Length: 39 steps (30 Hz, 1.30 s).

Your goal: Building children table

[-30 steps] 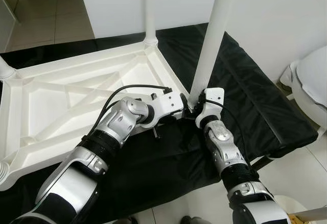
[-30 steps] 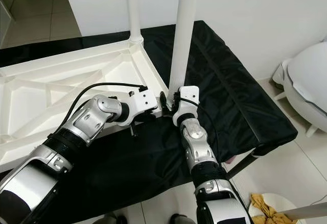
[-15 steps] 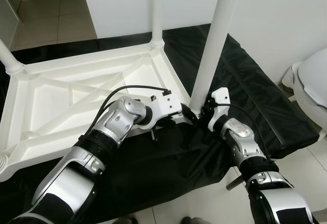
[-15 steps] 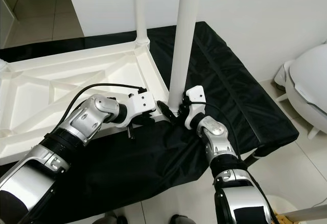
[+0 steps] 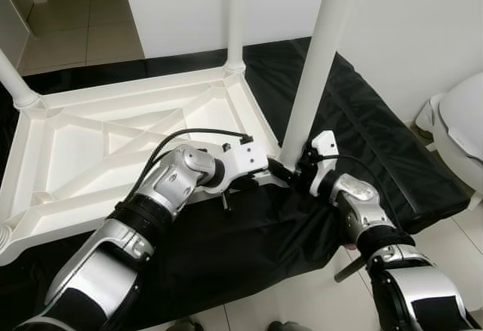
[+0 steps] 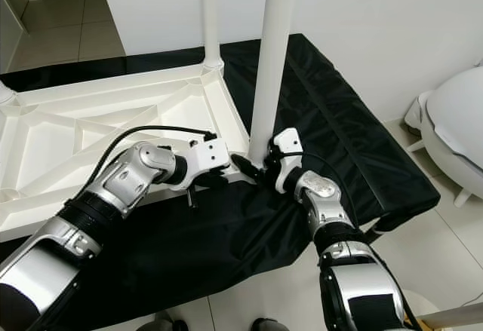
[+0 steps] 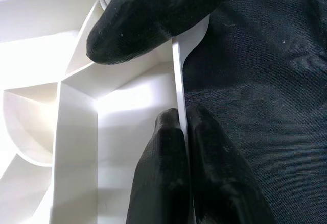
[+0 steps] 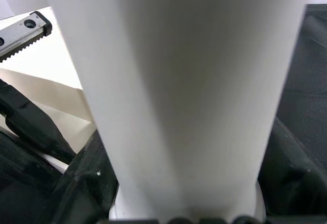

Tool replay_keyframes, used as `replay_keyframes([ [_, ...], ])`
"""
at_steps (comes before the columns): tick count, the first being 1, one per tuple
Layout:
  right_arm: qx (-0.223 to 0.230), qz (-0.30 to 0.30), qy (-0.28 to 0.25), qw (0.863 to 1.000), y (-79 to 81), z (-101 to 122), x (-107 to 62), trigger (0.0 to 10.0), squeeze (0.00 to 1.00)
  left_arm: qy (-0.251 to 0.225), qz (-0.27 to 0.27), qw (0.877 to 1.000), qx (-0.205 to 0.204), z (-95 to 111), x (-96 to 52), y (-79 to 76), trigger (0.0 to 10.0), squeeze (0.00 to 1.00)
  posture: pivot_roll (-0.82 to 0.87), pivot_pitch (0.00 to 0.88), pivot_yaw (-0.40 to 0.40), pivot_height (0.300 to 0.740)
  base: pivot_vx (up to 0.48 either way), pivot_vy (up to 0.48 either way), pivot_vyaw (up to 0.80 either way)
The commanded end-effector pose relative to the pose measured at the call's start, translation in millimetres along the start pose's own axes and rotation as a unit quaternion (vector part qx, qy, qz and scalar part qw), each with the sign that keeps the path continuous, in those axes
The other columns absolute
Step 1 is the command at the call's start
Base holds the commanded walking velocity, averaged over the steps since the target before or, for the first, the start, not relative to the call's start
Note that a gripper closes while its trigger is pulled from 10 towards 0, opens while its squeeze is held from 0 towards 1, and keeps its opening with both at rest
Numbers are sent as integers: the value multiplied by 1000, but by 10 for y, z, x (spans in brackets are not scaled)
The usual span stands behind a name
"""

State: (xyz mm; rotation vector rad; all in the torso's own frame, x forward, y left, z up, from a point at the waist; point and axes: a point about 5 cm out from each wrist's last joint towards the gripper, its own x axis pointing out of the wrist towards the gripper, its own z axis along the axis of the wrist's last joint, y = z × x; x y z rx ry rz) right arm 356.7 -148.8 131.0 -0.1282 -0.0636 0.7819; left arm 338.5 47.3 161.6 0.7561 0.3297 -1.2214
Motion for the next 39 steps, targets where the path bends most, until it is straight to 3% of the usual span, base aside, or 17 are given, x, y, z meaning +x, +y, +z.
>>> replay_keyframes([
  [1, 29, -14, 16, 999, -50, -94, -84, 0, 0, 27, 7, 1000, 3, -105, -55, 7, 10000, 0, -14, 63, 50, 740, 0, 0, 0],
  [10, 61, -58, 23, 996, -83, -171, -120, 0, 0, 27, 11, 1000, 0, -103, -65, 28, 10000, 0, -18, 71, 47, 740, 0, 0, 0],
  [16, 61, -134, 52, 988, -99, -274, -133, 0, 0, 27, 10, 1000, 0, -107, -63, 22, 10000, 0, -24, 76, 46, 740, 0, 0, 0],
  [20, 47, -232, 59, 970, -152, -306, -169, 0, 0, 26, 11, 1000, -1, -107, -64, 29, 10000, 0, -25, 79, 46, 740, 0, 0, 0],
  [23, 69, -271, 52, 959, -180, -308, -181, 0, 0, 26, 11, 1000, -2, -111, -65, 25, 10000, 0, -28, 81, 47, 740, 0, 0, 0],
  [24, 87, -310, 58, 945, -205, -332, -201, 0, 0, 26, 10, 1000, -1, -114, -65, 19, 10000, 0, -29, 81, 48, 740, 0, 0, 0],
  [28, 88, -342, 60, 934, -212, -335, -209, 0, 0, 26, 9, 1000, -1, -115, -63, 17, 10000, 0, -33, 82, 49, 740, 0, 0, 0],
  [30, 80, -399, 59, 912, -213, -321, -228, 0, 0, 26, 8, 1000, -1, -113, -59, 13, 10000, 0, -37, 82, 49, 740, 0, 0, 0],
  [32, 76, -464, 58, 881, -175, -320, -256, 0, 0, 26, 7, 1000, 0, -111, -49, 10, 10000, 0, -43, 83, 49, 740, 0, 0, 0],
  [33, 76, -464, 58, 881, -175, -320, -256, 0, 0, 26, 7, 1000, 0, -111, -49, 10, 10000, 0, -43, 83, 49, 740, 0, 0, 0],
  [38, 73, -554, 54, 827, -33, -341, -329, 0, 0, 25, 6, 1000, 0, -106, -38, 5, 10000, 0, -47, 87, 48, 740, 0, 0, 0],
  [39, 73, -554, 54, 827, -33, -341, -329, 0, 0, 25, 6, 1000, 0, -106, -38, 5, 10000, 0, -47, 87, 48, 740, 0, 0, 0],
])
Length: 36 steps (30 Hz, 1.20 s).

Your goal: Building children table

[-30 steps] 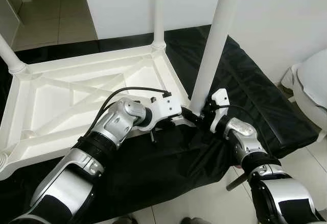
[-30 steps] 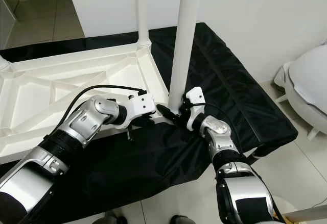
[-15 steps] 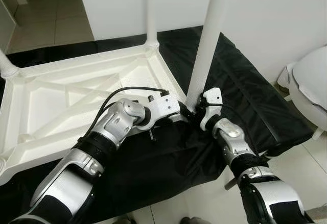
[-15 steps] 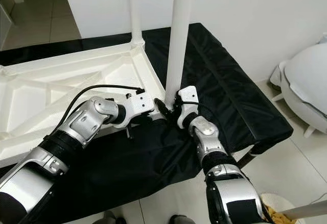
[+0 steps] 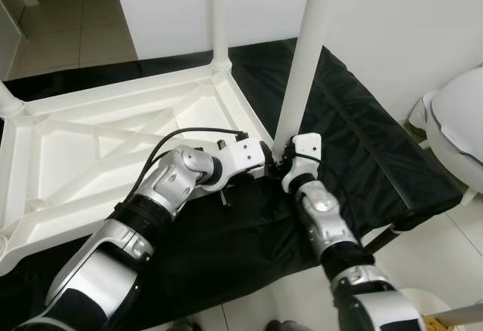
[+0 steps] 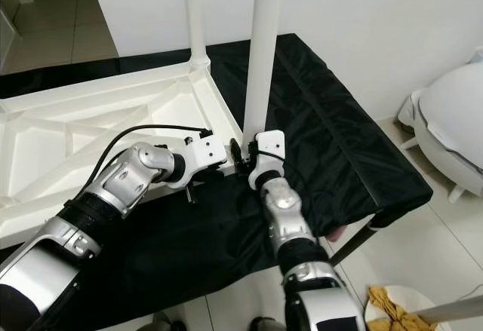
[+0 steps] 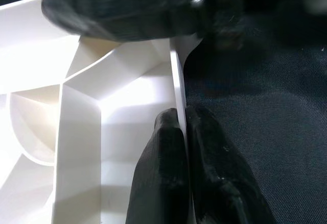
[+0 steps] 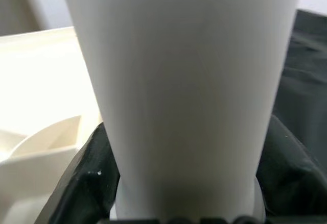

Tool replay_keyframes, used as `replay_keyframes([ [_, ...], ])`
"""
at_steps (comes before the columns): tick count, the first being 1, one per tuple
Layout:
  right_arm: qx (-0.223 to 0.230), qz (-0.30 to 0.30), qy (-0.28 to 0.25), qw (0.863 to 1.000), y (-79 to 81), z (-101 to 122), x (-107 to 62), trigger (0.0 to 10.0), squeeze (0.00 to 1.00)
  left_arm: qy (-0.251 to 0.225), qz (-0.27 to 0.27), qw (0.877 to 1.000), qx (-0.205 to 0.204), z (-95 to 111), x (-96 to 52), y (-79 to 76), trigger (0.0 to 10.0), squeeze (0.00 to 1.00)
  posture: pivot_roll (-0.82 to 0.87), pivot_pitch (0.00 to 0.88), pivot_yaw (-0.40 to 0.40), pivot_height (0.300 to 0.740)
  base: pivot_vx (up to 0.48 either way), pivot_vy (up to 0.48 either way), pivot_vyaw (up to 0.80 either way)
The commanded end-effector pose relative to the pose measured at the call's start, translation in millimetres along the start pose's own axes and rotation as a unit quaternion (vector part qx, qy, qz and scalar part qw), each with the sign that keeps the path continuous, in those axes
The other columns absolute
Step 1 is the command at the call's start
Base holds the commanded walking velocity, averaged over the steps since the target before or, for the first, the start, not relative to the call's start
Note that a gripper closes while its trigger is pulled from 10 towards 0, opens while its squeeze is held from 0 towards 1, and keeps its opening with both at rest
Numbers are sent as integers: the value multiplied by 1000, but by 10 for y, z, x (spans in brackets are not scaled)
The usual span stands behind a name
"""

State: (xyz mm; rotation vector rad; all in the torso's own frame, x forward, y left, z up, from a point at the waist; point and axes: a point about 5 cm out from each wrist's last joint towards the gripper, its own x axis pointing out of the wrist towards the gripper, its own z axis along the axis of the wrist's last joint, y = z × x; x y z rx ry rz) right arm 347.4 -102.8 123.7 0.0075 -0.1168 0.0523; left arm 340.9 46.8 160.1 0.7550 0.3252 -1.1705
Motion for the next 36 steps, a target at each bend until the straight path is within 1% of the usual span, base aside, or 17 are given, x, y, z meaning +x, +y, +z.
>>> replay_keyframes([
  [1, -4, -238, 68, 969, -731, -244, -178, 0, 0, 20, -18, 1000, 7, -96, -58, -9, 10000, 0, -48, 87, 48, 740, 0, 0, 0],
  [4, 2, -243, 66, 968, -628, -250, -222, 0, 0, 21, -18, 1000, 8, -99, -59, -12, 10000, 0, -49, 88, 47, 740, 0, 0, 0],
  [13, -13, -237, 65, 969, -606, -193, -220, 0, 0, 20, -18, 1000, 7, -94, -51, -10, 10000, 0, -51, 89, 40, 740, 0, 0, 0],
  [14, -19, -234, 67, 970, -584, -183, -220, 10000, 0, 20, -17, 1000, 6, -93, -50, -7, 10000, 0, -49, 90, 38, 740, 0, 0, 0],
  [15, -19, -234, 67, 970, -584, -183, -220, 10000, 0, 20, -17, 1000, 6, -93, -50, -7, 10000, 0, -49, 90, 38, 740, 0, 0, 0],
  [16, -19, -231, 70, 970, -571, -187, -220, 10000, 247, 20, -17, 1000, 6, -99, -53, -7, 10000, 0, -48, 90, 37, 740, 0, 0, 0],
  [18, -17, -229, 70, 971, -567, -189, -218, 10000, 247, 21, -16, 1000, 5, -101, -54, -7, 10000, 0, -48, 90, 37, 740, 0, 0, 0],
  [19, -18, -227, 63, 972, -573, -175, -216, 10000, 1000, 21, -16, 1000, 6, -103, -56, -9, 10000, 0, -48, 89, 38, 740, 0, 0, 0],
  [26, -15, -196, 39, 980, -635, -98, -166, 10000, 1000, 21, -16, 1000, 6, -101, -58, -6, 10000, 0, -45, 90, 36, 740, 0, 0, 0],
  [27, 10, -152, 23, 988, -672, -36, -113, 10000, 1000, 22, -15, 1000, 6, -105, -60, -4, 10000, 0, -45, 89, 35, 740, 0, 0, 0],
  [29, 10, -152, 23, 988, -672, -36, -113, 10000, 1000, 22, -15, 1000, 6, -105, -60, -4, 10000, 0, -45, 89, 35, 740, 0, 0, 0],
  [31, 17, -103, 7, 995, -680, 36, -68, 10000, 1000, 22, -15, 1000, 6, -108, -61, -3, 10000, 0, -46, 89, 34, 740, 0, 0, 0],
  [32, 17, -103, 7, 995, -680, 36, -68, 10000, 1000, 22, -15, 1000, 6, -108, -61, -3, 10000, 0, -46, 89, 34, 740, 0, 0, 0],
  [33, 8, -37, -6, 999, -672, 109, -26, 10000, 0, 22, -15, 1000, 6, -109, -60, -7, 10000, 0, -45, 90, 35, 740, 0, 0, 0],
  [34, 8, -37, -6, 999, -672, 109, -26, 10000, 0, 22, -15, 1000, 6, -109, -60, -7, 10000, 0, -45, 90, 35, 740, 0, 0, 0],
  [35, 1, 16, -11, 1000, -673, 152, 1, 10000, 0, 21, -15, 1000, 6, -105, -59, -7, 10000, 0, -44, 89, 35, 740, 0, 0, 0],
  [36, 1, 16, -11, 1000, -673, 152, 1, 10000, 0, 21, -15, 1000, 6, -105, -59, -7, 10000, 0, -44, 89, 35, 740, 0, 0, 0],
])
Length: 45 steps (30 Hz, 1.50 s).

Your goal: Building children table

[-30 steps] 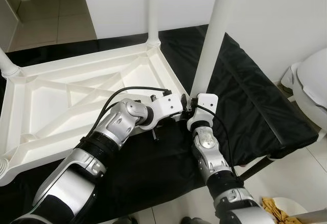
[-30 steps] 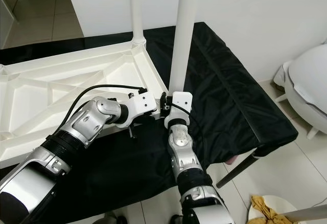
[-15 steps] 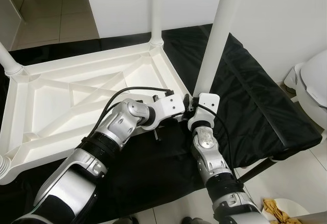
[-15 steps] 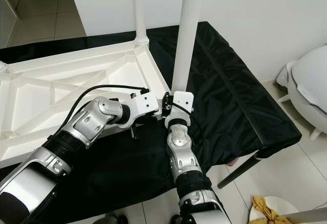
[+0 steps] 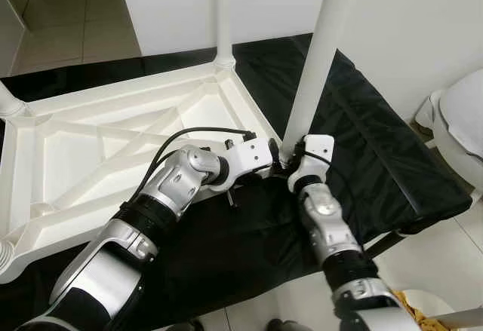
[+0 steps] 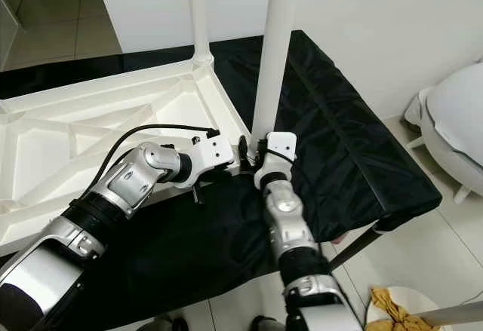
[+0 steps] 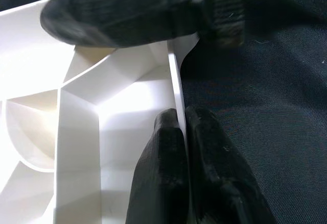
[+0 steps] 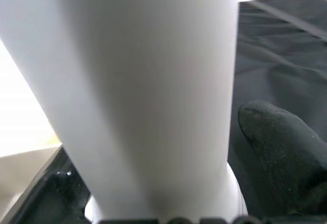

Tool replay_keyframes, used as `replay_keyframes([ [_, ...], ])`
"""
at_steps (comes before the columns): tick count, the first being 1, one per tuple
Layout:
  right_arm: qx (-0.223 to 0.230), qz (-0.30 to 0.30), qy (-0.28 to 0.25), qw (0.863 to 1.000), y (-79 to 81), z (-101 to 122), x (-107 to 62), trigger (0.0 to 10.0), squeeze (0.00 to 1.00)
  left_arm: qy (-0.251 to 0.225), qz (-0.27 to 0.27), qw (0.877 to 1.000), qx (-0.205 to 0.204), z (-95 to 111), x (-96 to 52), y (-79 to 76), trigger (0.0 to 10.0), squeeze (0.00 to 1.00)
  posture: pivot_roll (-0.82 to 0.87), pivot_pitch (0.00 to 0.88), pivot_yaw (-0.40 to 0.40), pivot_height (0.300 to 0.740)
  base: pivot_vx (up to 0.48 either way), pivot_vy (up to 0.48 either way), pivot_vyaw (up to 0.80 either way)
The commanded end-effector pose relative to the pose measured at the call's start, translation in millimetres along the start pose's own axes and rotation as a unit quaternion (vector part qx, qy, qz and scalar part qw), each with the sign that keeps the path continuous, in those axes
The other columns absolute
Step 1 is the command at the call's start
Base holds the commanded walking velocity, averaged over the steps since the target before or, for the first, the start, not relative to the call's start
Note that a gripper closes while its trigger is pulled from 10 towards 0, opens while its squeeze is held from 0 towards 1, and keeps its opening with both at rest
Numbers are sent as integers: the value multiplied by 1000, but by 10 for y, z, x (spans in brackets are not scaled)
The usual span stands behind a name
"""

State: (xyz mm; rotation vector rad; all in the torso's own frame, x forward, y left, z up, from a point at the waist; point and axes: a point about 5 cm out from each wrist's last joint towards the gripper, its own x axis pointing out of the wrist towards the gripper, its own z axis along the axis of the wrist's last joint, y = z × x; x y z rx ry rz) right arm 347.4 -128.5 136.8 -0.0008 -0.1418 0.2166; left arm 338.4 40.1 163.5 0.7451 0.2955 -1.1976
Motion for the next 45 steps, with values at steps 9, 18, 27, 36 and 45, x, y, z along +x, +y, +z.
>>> replay_keyframes([
  [9, -40, 143, 4, 989, -345, 54, -65, 10000, 0, 40, -8, 999, 1, -178, -92, 26, 10000, 0, -34, 85, 39, 740, 0, 0, 0],
  [18, -50, 251, 39, 966, -373, -6, -83, 10000, 0, 41, -6, 999, 3, -182, -111, 41, 10000, 0, -25, 78, 41, 740, 0, 0, 0],
  [27, -33, 279, 73, 957, -400, -76, -89, 0, 0, 42, -6, 999, 2, -184, -113, 37, 10000, 0, -21, 77, 36, 740, 0, 0, 0],
  [36, -14, 280, 84, 956, -434, -131, -110, 0, 0, 41, -9, 999, 4, -176, -106, 30, 10000, 0, -30, 73, 40, 740, 0, 0, 0],
  [45, -1, 270, 86, 959, -446, -181, -150, 0, 0, 40, -12, 999, 6, -169, -99, 21, 10000, 0, -34, 76, 43, 740, 0, 0, 0],
])
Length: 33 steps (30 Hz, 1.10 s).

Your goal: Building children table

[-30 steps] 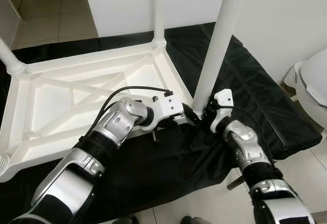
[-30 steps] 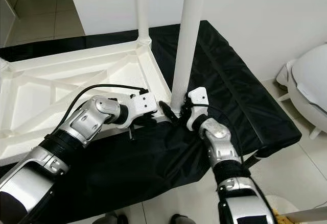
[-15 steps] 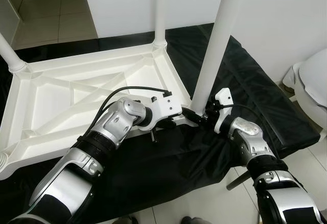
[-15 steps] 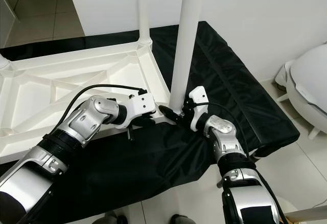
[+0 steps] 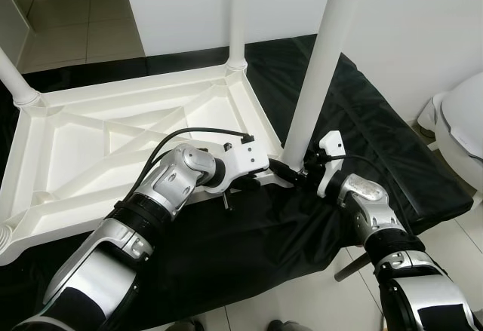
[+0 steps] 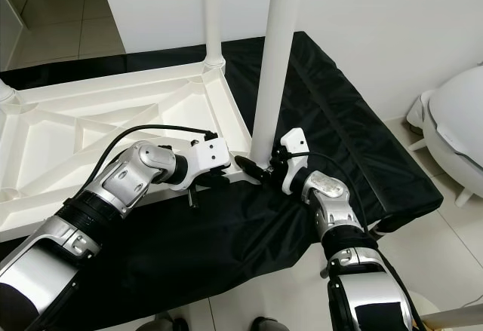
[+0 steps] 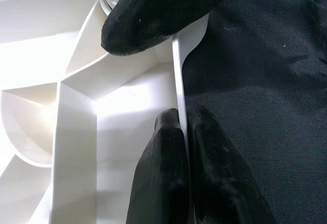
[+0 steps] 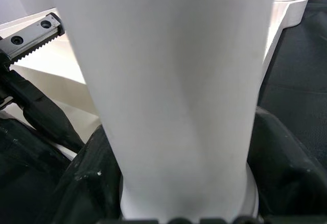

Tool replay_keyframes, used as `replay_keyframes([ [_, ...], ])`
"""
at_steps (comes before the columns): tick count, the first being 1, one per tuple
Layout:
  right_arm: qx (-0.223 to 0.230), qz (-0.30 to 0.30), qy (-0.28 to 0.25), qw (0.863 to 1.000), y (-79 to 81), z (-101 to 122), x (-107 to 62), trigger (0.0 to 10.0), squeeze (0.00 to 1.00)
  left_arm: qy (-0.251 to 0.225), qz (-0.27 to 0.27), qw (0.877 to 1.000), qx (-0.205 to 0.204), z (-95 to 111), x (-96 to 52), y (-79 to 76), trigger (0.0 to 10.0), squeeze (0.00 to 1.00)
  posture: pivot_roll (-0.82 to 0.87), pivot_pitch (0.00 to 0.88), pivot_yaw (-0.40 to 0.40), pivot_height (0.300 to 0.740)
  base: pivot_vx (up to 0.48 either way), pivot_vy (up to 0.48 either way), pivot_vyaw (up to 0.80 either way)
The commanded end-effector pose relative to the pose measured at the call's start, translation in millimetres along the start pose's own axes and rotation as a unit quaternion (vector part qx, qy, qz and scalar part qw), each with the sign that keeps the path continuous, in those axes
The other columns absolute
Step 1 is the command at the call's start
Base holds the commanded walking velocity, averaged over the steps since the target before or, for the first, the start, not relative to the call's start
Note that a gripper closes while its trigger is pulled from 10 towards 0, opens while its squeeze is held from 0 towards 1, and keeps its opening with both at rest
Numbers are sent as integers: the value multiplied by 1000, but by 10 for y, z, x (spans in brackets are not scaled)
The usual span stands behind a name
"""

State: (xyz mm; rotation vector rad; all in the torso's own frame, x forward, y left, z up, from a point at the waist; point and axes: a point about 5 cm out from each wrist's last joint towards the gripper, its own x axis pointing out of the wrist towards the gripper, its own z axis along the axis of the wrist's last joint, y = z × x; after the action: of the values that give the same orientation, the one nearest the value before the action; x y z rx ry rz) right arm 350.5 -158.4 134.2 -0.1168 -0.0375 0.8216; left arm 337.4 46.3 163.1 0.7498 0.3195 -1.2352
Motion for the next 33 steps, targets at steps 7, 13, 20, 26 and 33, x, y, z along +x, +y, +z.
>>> replay_keyframes([
  [7, 40, -52, 23, 998, -89, -174, -159, 0, 0, 35, 10, 999, 3, -123, -51, 23, 10000, 0, -32, 78, 41, 740, 0, 0, 0],
  [13, 40, -149, 42, 987, -166, -205, -126, 0, 0, 35, 12, 999, 1, -132, -58, 22, 10000, 0, -30, 83, 33, 740, 0, 0, 0],
  [20, 87, -263, 40, 960, -97, -274, -11, 0, 0, 35, 14, 999, -2, -140, -60, 24, 10000, 0, -32, 85, 32, 740, 0, 0, 0],
  [26, 94, -349, 15, 932, 81, -232, 149, 0, 0, 36, 13, 999, -1, -139, -58, 27, 10000, 0, -37, 88, 36, 740, 0, 0, 0],
  [33, 93, -415, -6, 905, 296, -164, 301, 0, 0, 34, 14, 999, 0, -126, -41, 26, 10000, 0, -40, 90, 32, 740, 0, 0, 0],
])
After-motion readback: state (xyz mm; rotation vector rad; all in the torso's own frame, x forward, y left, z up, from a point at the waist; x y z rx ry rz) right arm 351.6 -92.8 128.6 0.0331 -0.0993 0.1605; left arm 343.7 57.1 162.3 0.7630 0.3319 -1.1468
